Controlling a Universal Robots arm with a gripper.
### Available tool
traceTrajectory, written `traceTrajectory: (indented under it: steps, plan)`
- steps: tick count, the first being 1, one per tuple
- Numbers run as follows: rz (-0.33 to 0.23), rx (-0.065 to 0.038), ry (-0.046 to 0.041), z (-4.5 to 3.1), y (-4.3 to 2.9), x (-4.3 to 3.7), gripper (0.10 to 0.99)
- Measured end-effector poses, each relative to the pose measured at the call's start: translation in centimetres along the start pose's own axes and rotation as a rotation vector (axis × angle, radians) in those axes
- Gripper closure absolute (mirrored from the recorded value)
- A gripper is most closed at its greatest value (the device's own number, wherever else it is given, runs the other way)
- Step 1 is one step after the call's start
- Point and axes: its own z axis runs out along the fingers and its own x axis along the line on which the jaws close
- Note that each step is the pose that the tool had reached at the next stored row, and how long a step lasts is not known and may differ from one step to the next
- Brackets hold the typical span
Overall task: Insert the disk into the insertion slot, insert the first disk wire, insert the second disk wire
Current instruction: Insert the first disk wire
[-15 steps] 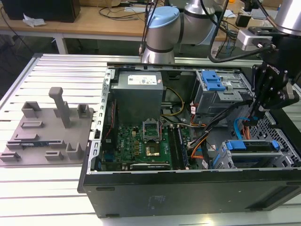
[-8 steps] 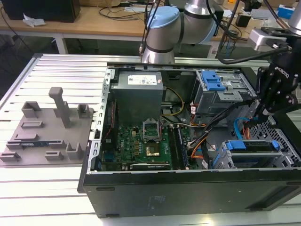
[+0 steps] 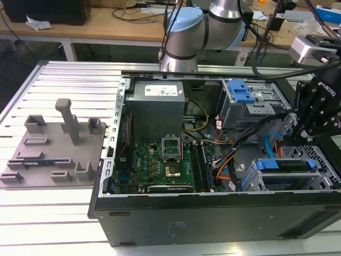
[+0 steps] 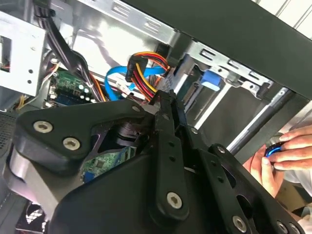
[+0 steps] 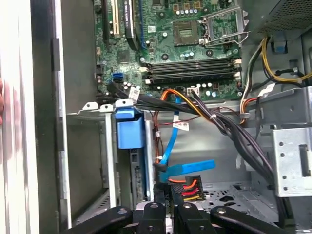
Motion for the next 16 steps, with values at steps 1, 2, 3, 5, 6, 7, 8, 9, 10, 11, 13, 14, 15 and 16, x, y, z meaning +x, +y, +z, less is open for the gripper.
traceTrajectory:
  steps: [1,2,3,5,6,7,8,9,10,11,13,14,15,16]
  plan:
    - [0.000,0.000,-0.0050,0.04,-0.04,0.51,0.922]
    - [-0.001,-0.001,-0.0089,0.07,-0.07,0.87,0.922]
    - [-0.001,-0.001,-0.0108,0.08,-0.08,1.06,0.922]
    - [-0.003,-0.001,-0.0174,0.11,-0.11,1.33,0.922]
    - [-0.004,-0.002,-0.0240,0.11,-0.11,1.39,0.922]
    - [-0.007,-0.003,-0.0529,0.12,-0.12,1.50,0.922]
    - [-0.010,-0.005,-0.0817,0.13,-0.12,1.55,0.922]
    - [-0.013,-0.006,-0.0941,0.13,-0.14,1.65,0.922]
    - [-0.013,-0.006,-0.0950,0.13,-0.13,1.65,0.922]
    - [-0.013,-0.006,-0.0951,0.13,-0.13,1.65,0.922]
    - [-0.013,-0.006,-0.0954,0.13,-0.13,1.65,0.922]
    - [-0.013,-0.006,-0.0955,0.13,-0.13,1.65,0.922]
    - [-0.013,-0.005,-0.0957,0.13,-0.13,1.66,0.922]
    - [-0.013,-0.003,-0.0961,0.13,-0.13,1.69,0.922]
